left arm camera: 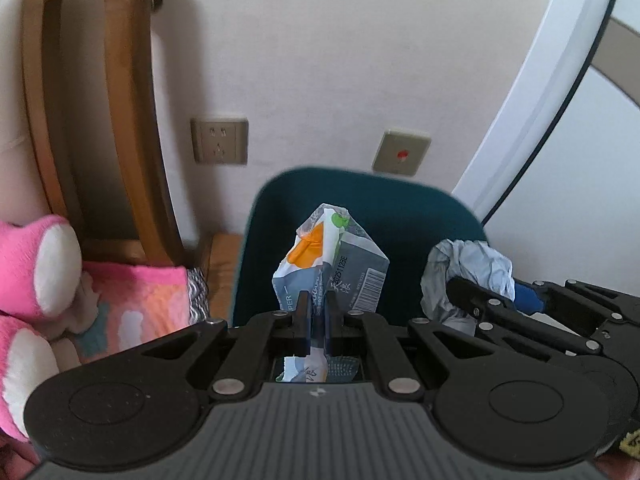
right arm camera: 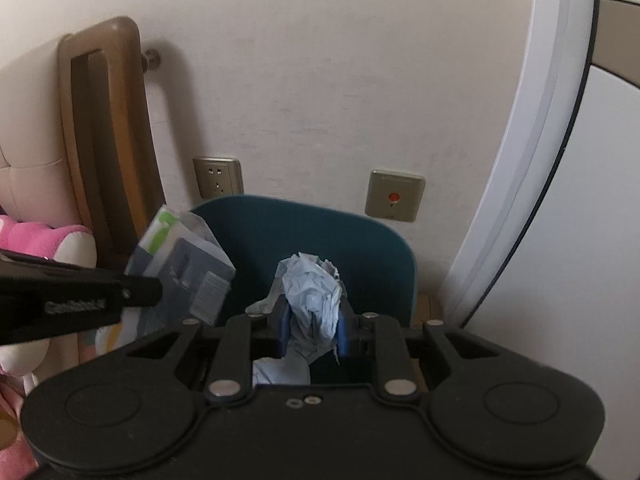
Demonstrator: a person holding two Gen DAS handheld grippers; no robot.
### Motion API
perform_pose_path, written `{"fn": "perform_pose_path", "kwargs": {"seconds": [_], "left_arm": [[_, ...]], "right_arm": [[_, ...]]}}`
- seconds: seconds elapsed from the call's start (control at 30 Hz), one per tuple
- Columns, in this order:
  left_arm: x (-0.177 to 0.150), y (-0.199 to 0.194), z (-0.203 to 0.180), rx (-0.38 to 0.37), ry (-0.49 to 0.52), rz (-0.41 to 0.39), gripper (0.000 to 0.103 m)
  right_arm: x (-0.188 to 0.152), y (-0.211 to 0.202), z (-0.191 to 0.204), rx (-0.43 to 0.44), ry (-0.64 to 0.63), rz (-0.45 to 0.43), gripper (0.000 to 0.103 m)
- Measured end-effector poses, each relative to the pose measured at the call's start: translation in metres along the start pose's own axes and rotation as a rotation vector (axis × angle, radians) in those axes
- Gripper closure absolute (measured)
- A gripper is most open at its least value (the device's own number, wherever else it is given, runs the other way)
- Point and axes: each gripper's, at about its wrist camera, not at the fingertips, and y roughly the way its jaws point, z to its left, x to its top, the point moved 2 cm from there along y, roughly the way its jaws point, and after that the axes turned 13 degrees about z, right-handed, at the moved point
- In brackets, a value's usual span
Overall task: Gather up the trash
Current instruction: 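Carry both items over the teal bin and open both tools to drop them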
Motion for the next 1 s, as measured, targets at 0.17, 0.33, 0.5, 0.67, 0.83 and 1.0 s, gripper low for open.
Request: {"fn": "perform_pose_path", "kwargs": {"seconds": [0.17,0.33,0.5,0.67,0.83,1.0], "left_arm": [[0.003,0.018,-0.006,0.012,0.029,0.045,0.098],[0.001,0.039,-0.011,0.028,0.053,0.105,0.098],[-0.002,0.055,-0.01,0.044,0.069,0.152,0.098],[-0.003,0.066,-0.006,0.025,0.068,0.208,0.098],[-0.003,0.066,-0.006,0.013,0.058,0.216,0.097],[-0.005,0.057,-0.004,-0.011,0.035,0.198,0.096]], "right_arm": [[0.001,0.016,0.003,-0.007,-0.021,0.033,0.082],[-0.001,0.029,0.004,-0.005,-0.033,0.08,0.077],[-0.005,0.04,0.007,-0.018,-0.065,0.131,0.074],[-0.008,0.041,0.007,0.002,-0.07,0.14,0.065],[-0.011,0.036,0.006,0.011,-0.067,0.14,0.056],[-0.009,0.022,0.002,0.03,-0.066,0.112,0.052]]}}
